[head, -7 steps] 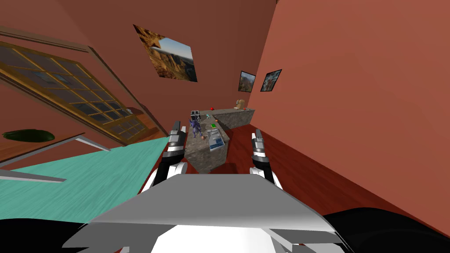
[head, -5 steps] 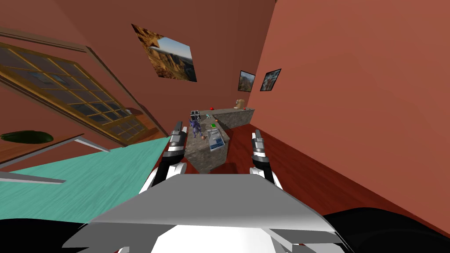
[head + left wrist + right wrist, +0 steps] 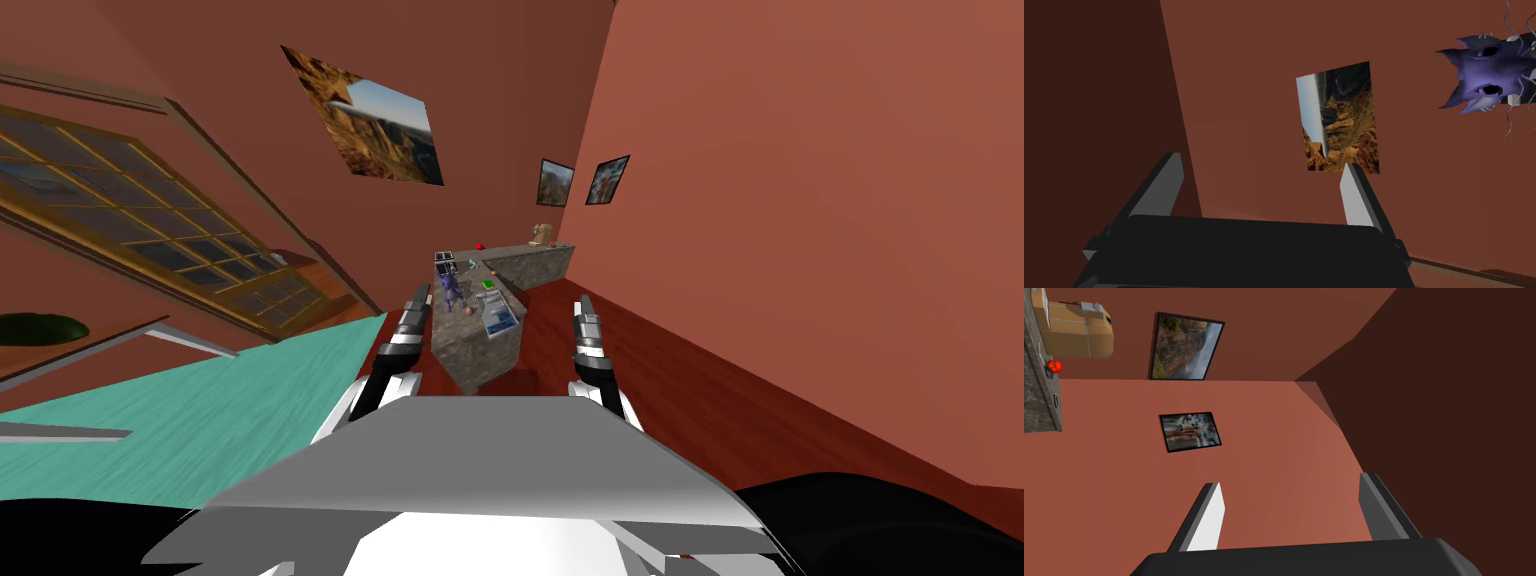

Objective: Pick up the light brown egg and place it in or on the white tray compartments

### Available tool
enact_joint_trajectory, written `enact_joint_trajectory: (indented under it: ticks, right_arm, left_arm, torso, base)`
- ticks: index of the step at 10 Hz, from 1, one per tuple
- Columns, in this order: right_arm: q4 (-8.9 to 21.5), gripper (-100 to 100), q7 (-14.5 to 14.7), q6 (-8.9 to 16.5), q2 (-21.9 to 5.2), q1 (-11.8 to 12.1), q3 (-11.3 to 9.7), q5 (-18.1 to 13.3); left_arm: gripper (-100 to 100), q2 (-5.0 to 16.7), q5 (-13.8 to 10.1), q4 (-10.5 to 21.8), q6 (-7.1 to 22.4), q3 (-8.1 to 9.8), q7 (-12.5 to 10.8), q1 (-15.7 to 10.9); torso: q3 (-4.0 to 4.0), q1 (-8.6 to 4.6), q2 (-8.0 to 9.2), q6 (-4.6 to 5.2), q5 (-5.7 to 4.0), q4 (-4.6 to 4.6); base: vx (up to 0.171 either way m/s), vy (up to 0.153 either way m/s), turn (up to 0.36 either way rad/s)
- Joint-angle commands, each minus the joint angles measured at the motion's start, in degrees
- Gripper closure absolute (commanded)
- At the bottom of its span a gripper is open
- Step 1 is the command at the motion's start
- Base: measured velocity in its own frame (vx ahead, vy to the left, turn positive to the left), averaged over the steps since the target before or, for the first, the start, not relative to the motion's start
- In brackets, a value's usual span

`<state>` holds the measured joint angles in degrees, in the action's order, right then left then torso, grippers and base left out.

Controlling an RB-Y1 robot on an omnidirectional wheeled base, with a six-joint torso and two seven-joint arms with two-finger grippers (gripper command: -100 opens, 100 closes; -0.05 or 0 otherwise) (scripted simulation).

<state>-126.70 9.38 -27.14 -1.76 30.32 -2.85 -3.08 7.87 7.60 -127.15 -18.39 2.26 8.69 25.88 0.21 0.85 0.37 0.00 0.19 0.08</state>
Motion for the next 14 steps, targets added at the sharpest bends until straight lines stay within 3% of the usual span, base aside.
enact_joint_trajectory:
  ticks: [1, 9, 14]
  right_arm:
    - [0.0, 0, 0.0, 0.0, 0.0, 0.0, 0.0, 0.0]
    - [0.0, 0, 0.0, 0.0, 0.01, 0.01, -0.01, 0.0]
    - [0.0, 0, 0.0, 0.0, 0.02, 0.02, -0.01, 0.0]
  left_arm:
    - [-100, 1.04, 1.11, 1.65, 1.33, 0.28, 0.16, -0.52]
    - [-100, 6.41, 7.19, 12.59, 6.65, -0.26, 0.53, -2.38]
    - [-100, 11.13, 8.34, 18.18, 7.39, -0.76, 0.74, -2.8]
  torso:
    - [0.0, 0.0, 0.0, 0.0, 0.0, 0.0]
    - [-0.13, -0.36, -0.24, 0.02, -0.07, -0.04]
    - [-0.33, -0.71, -0.6, 0.0, -0.14, -0.12]
  base:
    - [-0.094, 0.196, -0.082]
    - [-0.084, 0.146, -0.176]
    - [0.005, 0.037, -0.177]
